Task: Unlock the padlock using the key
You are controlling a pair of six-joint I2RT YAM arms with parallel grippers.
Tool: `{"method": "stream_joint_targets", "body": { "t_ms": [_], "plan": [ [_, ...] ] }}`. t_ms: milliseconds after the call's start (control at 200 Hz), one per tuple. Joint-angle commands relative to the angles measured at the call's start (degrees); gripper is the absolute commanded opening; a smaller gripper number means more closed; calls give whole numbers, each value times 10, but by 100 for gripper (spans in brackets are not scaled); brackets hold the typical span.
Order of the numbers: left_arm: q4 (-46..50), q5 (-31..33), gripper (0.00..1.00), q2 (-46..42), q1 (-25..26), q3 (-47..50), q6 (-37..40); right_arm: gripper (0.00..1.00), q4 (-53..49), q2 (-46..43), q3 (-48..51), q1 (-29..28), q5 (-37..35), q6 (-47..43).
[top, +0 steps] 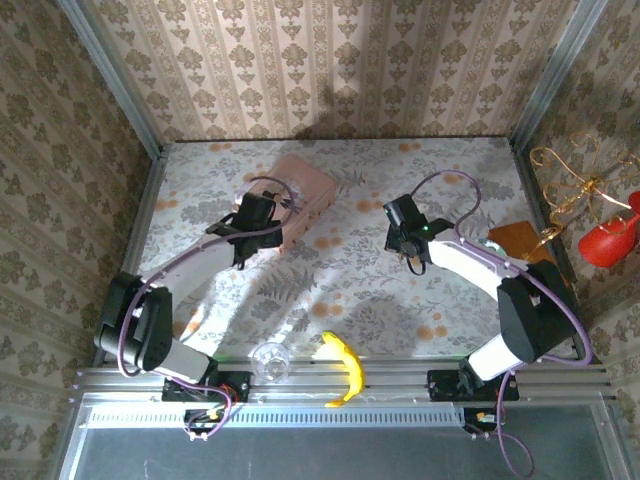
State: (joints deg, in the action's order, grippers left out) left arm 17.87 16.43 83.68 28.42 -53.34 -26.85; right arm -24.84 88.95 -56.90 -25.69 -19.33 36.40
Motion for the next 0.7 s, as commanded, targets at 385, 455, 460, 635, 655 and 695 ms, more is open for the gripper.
{"method": "stream_joint_targets", "body": {
  "t_ms": [385, 455, 460, 635, 655, 695],
  "plan": [
    [13, -37, 94, -75, -42, 27, -42, 5, -102, 181, -151, -9, -106, -99],
    [12, -37, 95, -77, -46, 30, -43, 8, -106, 204, -171, -8, -103, -103],
    [12, -36, 95, -77, -46, 30, -43, 8, -107, 206, -172, -8, -103, -103],
    [2, -43, 100, -87, -60, 46, -59, 24, -111, 227, -199, -4, -96, -105],
    [0, -44, 100, -87, -63, 48, -61, 27, -111, 227, -200, -3, -94, -105],
    [-3, -49, 100, -88, -67, 51, -65, 33, -111, 226, -201, -1, -90, -105]
  ]
}}
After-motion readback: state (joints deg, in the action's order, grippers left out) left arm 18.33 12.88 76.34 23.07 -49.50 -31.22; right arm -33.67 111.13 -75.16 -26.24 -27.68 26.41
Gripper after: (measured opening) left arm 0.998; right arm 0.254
